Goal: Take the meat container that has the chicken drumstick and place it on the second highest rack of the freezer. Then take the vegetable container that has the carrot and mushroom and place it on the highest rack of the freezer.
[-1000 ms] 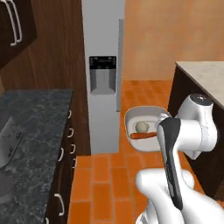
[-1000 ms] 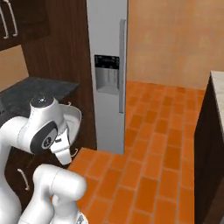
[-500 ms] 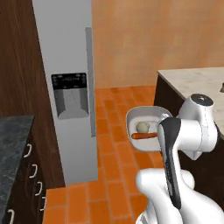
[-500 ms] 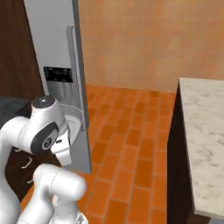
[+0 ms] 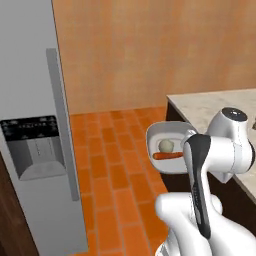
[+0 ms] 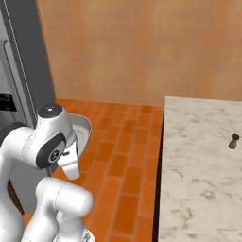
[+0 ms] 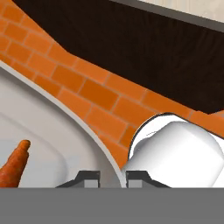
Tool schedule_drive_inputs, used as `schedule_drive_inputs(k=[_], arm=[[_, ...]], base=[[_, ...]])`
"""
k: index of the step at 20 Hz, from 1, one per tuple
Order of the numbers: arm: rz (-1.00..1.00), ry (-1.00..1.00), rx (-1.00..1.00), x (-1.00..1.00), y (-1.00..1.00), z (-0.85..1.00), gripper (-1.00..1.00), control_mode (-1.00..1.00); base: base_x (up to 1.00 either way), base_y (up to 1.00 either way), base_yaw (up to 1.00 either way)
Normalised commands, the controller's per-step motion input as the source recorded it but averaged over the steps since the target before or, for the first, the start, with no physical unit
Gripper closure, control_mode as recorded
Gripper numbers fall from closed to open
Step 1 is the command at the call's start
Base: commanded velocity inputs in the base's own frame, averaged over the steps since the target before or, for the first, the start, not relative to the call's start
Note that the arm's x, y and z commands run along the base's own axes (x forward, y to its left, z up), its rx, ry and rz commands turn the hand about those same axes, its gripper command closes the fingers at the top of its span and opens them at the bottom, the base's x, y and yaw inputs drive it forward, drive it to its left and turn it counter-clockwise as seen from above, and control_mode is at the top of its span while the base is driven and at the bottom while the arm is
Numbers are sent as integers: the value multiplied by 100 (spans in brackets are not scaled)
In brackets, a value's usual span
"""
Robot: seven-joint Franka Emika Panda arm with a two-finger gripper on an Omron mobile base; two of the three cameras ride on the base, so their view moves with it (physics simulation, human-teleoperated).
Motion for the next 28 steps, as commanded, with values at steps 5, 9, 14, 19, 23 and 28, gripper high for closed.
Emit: schedule_drive_inputs(k=[5,9,14,19,23,28], arm=[[0,0,0,0,0,0,100,100],[0,0,0,0,0,0,100,100],[0,0,0,0,0,0,100,100],[0,0,0,0,0,0,100,100],[0,0,0,0,0,0,100,100],[0,0,0,0,0,0,100,100]], base=[[100,-7,2],[100,-15,2],[100,-41,2],[100,-42,4],[100,-7,21],[100,-15,35]])
